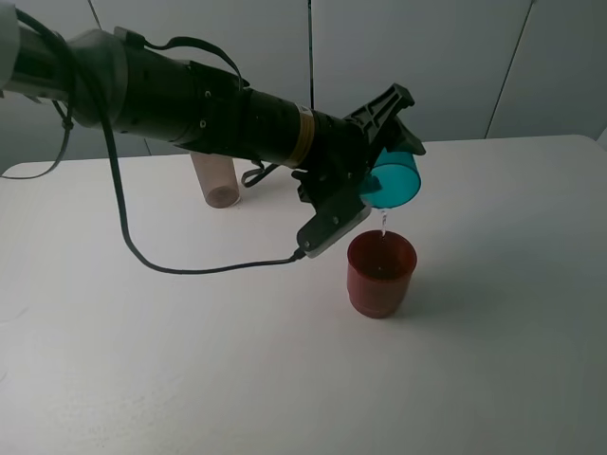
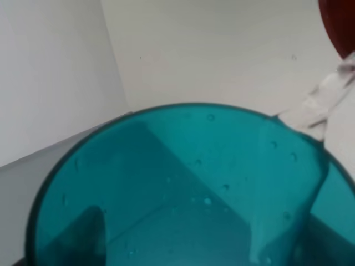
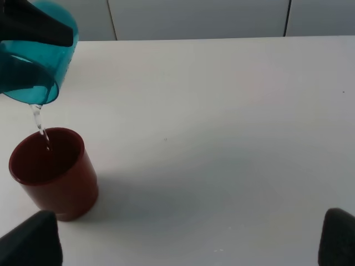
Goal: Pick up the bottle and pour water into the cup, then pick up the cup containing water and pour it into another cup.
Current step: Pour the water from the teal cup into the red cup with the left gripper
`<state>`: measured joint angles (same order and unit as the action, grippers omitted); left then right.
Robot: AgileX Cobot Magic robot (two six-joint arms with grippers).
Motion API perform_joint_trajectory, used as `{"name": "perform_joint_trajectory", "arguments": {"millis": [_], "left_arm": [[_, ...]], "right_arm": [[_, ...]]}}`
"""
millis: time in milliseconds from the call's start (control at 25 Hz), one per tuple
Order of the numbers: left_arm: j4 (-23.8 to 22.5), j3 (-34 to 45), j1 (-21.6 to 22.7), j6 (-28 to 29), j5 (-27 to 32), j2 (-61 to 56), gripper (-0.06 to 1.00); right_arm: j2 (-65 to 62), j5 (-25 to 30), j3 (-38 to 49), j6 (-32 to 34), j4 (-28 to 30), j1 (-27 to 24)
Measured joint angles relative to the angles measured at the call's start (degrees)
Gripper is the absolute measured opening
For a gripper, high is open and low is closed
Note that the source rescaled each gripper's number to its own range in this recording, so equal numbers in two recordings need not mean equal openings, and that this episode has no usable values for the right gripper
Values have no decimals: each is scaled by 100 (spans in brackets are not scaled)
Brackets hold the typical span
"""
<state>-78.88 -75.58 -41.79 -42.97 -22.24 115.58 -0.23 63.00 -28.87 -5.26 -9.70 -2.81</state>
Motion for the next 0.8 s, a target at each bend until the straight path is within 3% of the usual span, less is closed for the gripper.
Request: {"name": "perform_joint_trajectory", "arguments": {"millis": [800], "left_arm": [[52,0,0,-625,-515,0,8]], "right_arm": [[0,0,0,0,0,0]]}}
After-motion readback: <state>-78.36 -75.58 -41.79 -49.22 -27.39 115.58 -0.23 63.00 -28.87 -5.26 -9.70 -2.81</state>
